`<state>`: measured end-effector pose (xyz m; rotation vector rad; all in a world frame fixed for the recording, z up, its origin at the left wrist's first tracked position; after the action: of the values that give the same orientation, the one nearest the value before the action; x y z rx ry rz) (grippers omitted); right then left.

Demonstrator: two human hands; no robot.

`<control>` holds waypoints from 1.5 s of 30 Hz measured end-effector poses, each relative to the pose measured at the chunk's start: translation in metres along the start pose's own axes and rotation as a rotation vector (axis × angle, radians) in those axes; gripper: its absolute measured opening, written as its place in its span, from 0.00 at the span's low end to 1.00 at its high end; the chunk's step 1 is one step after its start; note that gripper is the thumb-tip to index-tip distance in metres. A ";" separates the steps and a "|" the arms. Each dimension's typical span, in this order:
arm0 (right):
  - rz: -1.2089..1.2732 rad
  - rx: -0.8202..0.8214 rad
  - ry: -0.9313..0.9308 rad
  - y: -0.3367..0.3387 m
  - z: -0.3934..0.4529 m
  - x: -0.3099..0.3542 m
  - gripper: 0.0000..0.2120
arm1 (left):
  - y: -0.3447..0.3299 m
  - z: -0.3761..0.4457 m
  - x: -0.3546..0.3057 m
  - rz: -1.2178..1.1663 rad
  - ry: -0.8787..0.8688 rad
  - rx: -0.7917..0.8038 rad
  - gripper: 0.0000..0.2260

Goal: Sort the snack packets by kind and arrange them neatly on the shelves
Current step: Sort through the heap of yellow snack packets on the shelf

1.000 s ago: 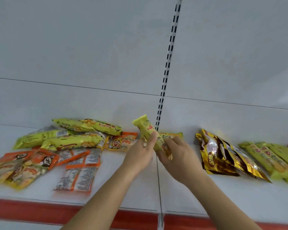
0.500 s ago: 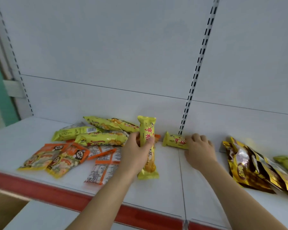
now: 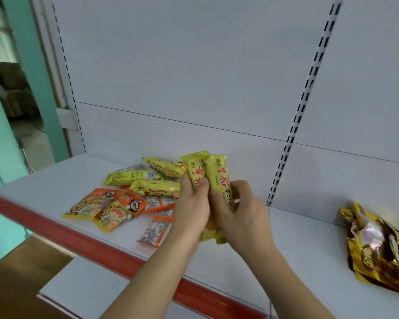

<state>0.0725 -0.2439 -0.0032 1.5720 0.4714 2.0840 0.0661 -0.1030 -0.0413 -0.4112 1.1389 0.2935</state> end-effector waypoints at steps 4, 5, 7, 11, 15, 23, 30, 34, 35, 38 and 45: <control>0.053 0.038 0.128 -0.027 -0.019 0.028 0.13 | 0.015 0.008 -0.009 -0.006 -0.011 0.068 0.23; 0.066 0.063 0.152 -0.033 -0.023 0.036 0.14 | 0.022 0.014 -0.012 0.020 -0.023 0.078 0.24; 0.125 0.135 0.146 -0.044 -0.025 0.050 0.15 | 0.042 0.025 -0.018 0.071 -0.045 0.055 0.23; 0.195 0.144 0.066 -0.064 -0.008 0.065 0.14 | 0.092 0.044 -0.023 0.050 0.006 0.011 0.22; -0.227 0.000 0.096 -0.103 0.036 0.077 0.20 | 0.143 0.065 -0.013 -0.099 0.112 0.021 0.09; -0.823 0.048 -0.029 -0.176 0.088 0.079 0.12 | 0.200 0.097 0.015 -0.268 0.245 0.048 0.20; -0.203 -0.236 -0.085 -0.118 0.025 0.107 0.10 | 0.189 0.113 0.030 -0.319 0.278 0.029 0.16; -0.098 -0.047 -0.135 -0.134 -0.010 0.105 0.21 | 0.157 0.111 0.025 -0.295 0.231 0.122 0.14; -0.103 -0.035 -0.144 -0.132 -0.014 0.100 0.22 | 0.149 0.108 0.024 -0.279 0.232 0.151 0.14; 0.053 -0.095 -0.284 -0.099 -0.022 0.074 0.13 | 0.113 0.089 0.021 -0.270 0.239 0.285 0.15; 0.402 -0.210 -0.429 -0.014 -0.063 0.009 0.12 | 0.014 0.025 -0.002 -0.282 0.190 0.493 0.12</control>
<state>0.0125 -0.2261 -0.0207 2.0322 -0.2243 1.8970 0.0797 -0.0791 -0.0332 -0.1589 1.2741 -0.2772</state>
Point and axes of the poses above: each hand's wrist, its own z-axis towards the middle knuckle, its own y-axis out of the back of the hand, x = y × z, the point moved 10 cm from there along z, towards the middle knuckle, and after that the axes turned 13 degrees about -y, right-handed, at the moved point
